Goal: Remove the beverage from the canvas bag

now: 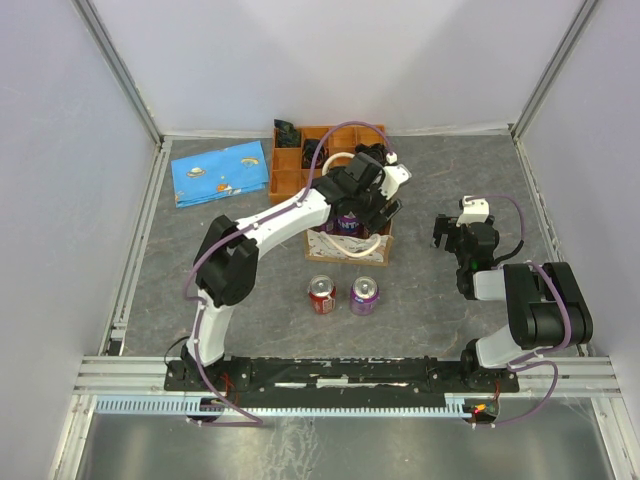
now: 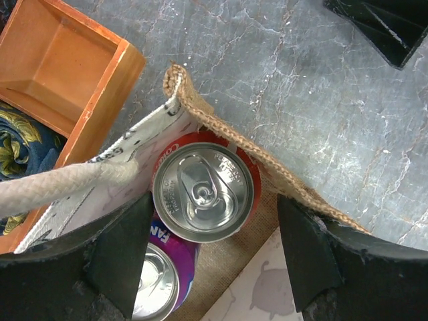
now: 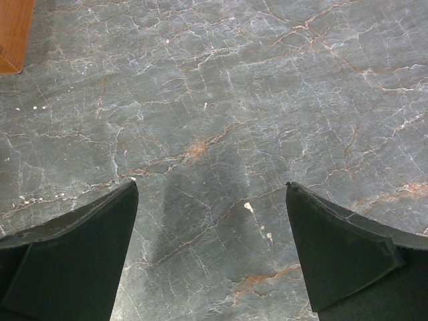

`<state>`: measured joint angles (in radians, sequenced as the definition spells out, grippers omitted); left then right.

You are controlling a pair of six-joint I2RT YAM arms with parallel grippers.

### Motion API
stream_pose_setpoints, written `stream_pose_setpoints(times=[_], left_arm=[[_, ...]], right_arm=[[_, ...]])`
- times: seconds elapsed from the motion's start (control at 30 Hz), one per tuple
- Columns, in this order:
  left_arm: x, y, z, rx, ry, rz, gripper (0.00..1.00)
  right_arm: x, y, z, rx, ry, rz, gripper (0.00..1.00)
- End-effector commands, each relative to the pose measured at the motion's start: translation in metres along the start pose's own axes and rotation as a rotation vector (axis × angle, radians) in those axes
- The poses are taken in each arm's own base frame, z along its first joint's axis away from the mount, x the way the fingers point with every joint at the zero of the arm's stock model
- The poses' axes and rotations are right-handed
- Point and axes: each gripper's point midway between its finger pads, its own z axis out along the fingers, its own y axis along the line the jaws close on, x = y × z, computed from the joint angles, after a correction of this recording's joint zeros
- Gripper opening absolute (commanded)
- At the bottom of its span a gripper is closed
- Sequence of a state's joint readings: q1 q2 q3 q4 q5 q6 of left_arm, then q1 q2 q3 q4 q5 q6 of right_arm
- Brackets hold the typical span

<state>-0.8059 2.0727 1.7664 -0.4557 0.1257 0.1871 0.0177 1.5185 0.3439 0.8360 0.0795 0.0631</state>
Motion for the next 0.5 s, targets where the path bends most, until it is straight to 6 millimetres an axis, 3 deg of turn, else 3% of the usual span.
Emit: stream_pose_setpoints(times=[0.0,0.47], left_arm=[[-0.012,0.003,0.004,-0.006,-0.02,0.052,0.81],[0.014,0.002,0.029,0.004,0.042,0.049,0.77]], right_arm=[[-0.02,0.0,0.005,0.003,-0.054,-0.006,0.99],[-0.02,0.0,0.005,0.003,-0.053,-0.007,0.99]])
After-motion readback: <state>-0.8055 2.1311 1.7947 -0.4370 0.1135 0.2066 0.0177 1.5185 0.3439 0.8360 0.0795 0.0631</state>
